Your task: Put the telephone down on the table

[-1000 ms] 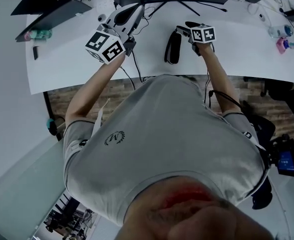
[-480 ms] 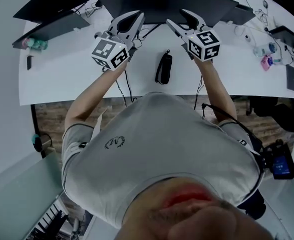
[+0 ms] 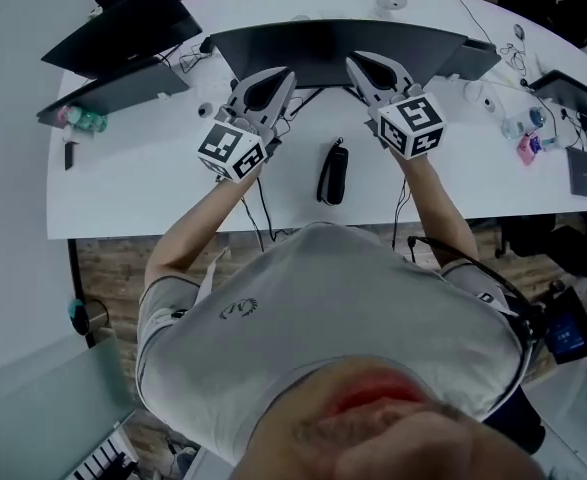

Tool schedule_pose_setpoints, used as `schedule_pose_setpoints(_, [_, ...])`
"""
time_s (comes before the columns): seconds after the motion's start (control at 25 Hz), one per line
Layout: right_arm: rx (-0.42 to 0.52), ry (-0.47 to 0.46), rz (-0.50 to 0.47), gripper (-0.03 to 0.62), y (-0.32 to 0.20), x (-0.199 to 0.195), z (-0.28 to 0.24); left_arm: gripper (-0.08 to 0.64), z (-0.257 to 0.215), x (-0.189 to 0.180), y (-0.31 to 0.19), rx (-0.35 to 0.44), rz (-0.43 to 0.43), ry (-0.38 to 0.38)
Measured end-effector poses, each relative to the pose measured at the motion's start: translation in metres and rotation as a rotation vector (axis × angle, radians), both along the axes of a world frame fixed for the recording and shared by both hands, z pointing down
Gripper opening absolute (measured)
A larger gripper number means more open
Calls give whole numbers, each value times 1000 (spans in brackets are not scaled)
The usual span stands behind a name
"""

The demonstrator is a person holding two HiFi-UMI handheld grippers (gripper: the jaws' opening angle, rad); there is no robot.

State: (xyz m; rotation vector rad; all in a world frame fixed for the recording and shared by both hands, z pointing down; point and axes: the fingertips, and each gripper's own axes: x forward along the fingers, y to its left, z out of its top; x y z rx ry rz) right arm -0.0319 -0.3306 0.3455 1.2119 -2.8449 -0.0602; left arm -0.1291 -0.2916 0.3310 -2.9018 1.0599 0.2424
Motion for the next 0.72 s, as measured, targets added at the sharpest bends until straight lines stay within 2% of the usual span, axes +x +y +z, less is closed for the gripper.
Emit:
schedule_pose_setpoints(0.32, [25,3,-23,15,10,-15,-10,9,4,-17,-3,-30,-21,4])
schedule_pose_setpoints(0.72, [32,41,19,15,22,2,-13,9,-1,15,4,-41,114,15])
